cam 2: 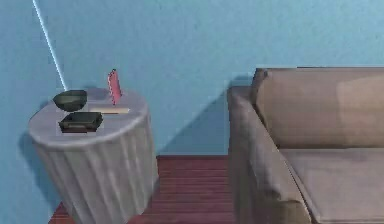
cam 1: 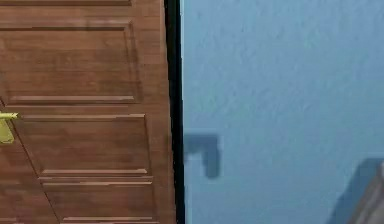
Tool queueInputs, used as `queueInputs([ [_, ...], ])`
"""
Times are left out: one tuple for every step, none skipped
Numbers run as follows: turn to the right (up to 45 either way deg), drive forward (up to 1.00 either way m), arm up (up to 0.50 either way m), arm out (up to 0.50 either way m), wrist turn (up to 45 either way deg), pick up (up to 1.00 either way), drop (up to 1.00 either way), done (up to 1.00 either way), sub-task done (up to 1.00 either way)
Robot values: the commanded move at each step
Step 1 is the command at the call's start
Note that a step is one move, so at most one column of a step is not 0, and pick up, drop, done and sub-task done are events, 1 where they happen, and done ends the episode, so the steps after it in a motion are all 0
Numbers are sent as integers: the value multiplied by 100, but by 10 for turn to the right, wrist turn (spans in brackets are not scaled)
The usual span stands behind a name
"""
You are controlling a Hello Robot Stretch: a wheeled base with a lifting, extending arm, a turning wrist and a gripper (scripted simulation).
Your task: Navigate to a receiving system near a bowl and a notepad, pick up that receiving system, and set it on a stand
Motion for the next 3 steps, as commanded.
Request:
queueInputs([
  [360,0,0,0,0,0,0,0,0],
  [0,35,0,0,0,0,0,0,0],
  [0,10,0,0,0,0,0,0,0],
])
